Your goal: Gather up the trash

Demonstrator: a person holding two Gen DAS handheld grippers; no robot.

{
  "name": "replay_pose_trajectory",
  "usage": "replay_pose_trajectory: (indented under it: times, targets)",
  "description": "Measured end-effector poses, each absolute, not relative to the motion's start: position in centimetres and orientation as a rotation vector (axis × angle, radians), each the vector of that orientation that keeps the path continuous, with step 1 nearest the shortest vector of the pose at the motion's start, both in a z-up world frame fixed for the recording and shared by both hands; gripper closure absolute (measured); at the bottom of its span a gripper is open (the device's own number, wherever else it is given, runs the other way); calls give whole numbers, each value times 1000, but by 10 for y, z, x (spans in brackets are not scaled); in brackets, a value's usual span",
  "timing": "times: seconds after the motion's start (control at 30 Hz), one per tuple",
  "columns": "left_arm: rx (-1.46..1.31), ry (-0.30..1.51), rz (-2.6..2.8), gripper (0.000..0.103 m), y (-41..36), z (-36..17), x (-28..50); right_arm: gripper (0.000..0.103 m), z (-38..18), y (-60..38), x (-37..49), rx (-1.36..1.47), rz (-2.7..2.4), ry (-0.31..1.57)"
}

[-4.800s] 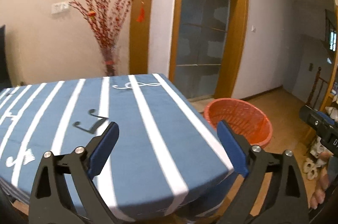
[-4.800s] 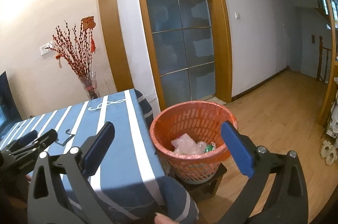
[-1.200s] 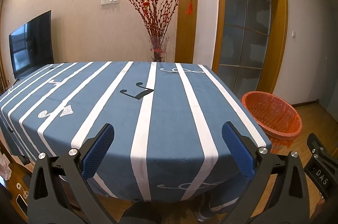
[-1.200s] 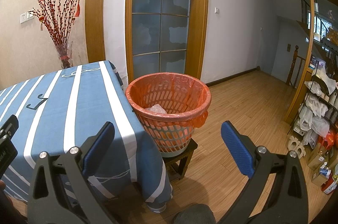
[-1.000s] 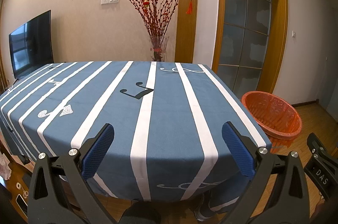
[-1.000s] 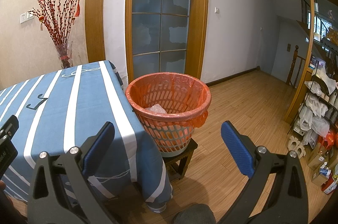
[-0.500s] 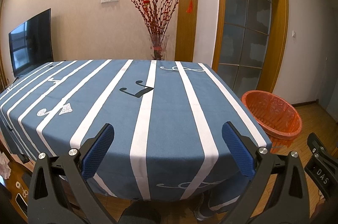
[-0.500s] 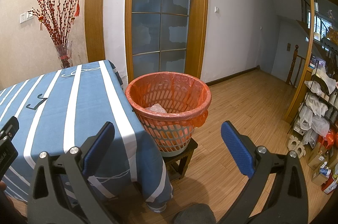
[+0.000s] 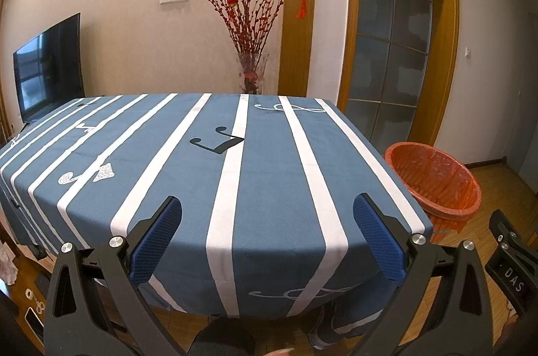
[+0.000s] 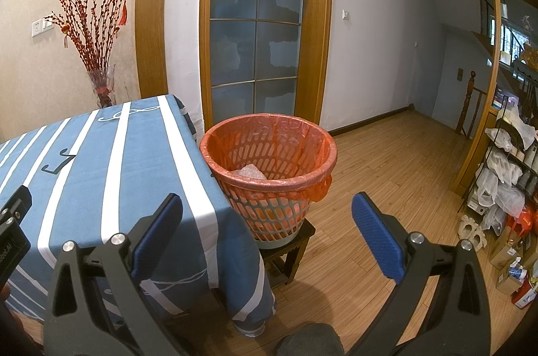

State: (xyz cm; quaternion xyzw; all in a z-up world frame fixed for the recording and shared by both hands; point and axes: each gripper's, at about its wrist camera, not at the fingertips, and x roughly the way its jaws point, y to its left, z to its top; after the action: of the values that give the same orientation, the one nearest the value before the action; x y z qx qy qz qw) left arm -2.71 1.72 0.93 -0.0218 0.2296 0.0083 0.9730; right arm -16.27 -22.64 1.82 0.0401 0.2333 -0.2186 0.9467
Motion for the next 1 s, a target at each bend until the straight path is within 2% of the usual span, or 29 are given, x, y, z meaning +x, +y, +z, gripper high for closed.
replay_pose_trajectory:
  times: [1.0]
  targets:
    - [-43, 477, 23, 3, 20, 8, -24, 5, 12, -223, -166, 81, -437, 483]
